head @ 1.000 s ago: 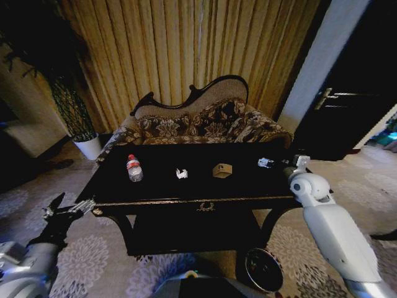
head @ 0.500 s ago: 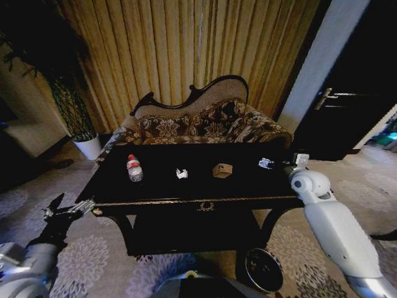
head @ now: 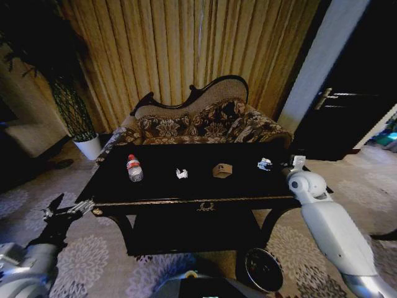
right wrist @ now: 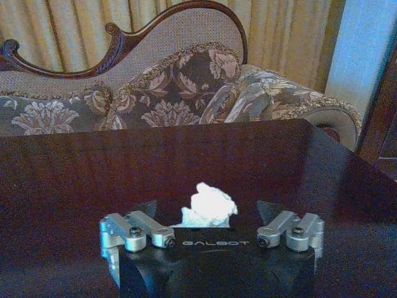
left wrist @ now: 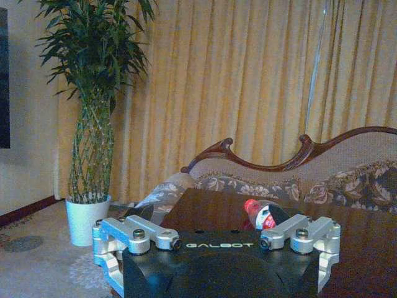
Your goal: Move to the front of the table and place the trash on the table into the trash bin.
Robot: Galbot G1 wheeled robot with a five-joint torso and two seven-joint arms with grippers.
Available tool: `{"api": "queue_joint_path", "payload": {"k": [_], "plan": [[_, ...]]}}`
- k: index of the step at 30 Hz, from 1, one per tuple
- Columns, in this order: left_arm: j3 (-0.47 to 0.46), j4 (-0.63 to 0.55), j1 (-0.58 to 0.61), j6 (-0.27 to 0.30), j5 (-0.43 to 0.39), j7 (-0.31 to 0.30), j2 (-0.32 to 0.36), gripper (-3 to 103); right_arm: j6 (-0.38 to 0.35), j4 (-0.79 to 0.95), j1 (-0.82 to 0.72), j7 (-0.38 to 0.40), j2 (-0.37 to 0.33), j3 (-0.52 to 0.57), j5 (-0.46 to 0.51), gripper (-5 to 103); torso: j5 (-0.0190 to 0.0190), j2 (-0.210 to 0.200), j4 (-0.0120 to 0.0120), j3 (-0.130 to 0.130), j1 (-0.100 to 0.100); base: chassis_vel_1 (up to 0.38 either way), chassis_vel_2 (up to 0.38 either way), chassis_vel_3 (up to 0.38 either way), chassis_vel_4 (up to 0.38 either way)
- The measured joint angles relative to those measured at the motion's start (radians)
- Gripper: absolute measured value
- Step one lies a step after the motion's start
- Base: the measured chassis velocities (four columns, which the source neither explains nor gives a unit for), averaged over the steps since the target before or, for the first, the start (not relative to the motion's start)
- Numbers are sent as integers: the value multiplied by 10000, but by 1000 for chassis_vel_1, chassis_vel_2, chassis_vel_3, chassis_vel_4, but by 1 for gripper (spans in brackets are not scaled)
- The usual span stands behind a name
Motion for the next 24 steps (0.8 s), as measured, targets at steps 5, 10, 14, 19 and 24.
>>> {"api": "queue_joint_path", "payload": {"k": [5,10,14,19,24], "plan": [[39,-1,-30,0,-1,4,1,100,45,-16,-44,0,6,2,-84,71,0,0,0,-1,0,0,0,0,0],[56,-1,-58,0,-2,7,29,100,57,-11,-57,-1,13,13,-118,48,0,0,0,0,0,0,0,0,0],[63,-1,-69,0,-3,13,33,100,69,-1,-69,-3,21,17,-154,37,0,0,0,0,-1,0,0,0,0],[68,3,-69,-1,-4,28,17,100,85,24,-108,-8,29,18,-177,21,0,0,0,0,0,0,0,0,0],[67,22,-61,0,-4,42,6,100,112,54,-142,-25,31,23,-199,2,0,0,0,0,-1,0,0,0,0]]}}
